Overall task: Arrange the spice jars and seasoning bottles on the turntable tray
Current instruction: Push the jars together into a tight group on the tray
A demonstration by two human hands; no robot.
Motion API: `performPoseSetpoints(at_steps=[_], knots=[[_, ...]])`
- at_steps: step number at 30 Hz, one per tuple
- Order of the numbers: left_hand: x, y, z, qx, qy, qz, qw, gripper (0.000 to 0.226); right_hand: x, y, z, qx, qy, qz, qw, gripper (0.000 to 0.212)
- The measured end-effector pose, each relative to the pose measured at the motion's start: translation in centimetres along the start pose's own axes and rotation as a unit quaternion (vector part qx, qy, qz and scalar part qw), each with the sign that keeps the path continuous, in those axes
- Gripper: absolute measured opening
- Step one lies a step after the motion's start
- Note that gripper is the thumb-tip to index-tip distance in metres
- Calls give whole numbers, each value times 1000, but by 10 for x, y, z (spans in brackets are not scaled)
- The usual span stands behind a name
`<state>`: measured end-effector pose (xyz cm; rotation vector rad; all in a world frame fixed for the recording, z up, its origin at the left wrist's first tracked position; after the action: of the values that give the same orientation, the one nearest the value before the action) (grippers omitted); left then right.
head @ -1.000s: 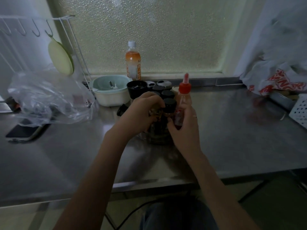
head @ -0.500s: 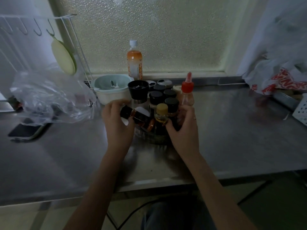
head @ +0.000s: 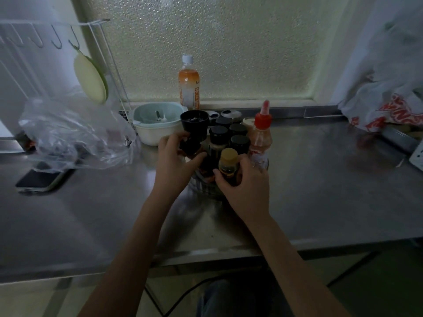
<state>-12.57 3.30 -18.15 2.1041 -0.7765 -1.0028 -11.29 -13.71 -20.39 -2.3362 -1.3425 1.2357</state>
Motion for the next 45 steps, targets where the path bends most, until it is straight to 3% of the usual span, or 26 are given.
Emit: performPoseSetpoints(at_steps=[8,15,18,23,25,29,34,38,45], knots=[[10,20,-4,124,-55,-3,991,42,4,8,3,-11,22,-86,996,34],[19,10,1,57,-93,147,983,44,8,9,4,-4,-20,-111,994,47],[21,2,5,28,-110,194,975,57,11,12,5,9,-10,-94,995,47],[26,-12,7,101,-104,45,988,79,12,16,6,18,4,-95,995,42],[27,-15,6,95,-112,6,989,85,8,15,5,10,20,-104,994,39],[26,-17,6,45,-111,-1,993,72,0,14,4,15,58,-122,991,29],[24,-15,8,18,-118,17,993,57,7,17,7,16,0,-71,997,30],[25,-16,8,16,-141,26,990,44,6,15,6,22,1,-67,997,38],[29,-13,11,48,-158,-49,985,28,2,12,7,-14,16,-77,997,27]])
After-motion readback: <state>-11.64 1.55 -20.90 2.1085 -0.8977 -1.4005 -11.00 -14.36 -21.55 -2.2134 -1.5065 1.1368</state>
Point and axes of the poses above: each hand's wrist, its own z-axis away from the middle knuckle, its own x-axis out of the palm, y = z × x, the point moved 3 cm from there along -z, towards the middle knuckle, and after that the axes turned 6 degrees about -y, right-handed, at the moved point
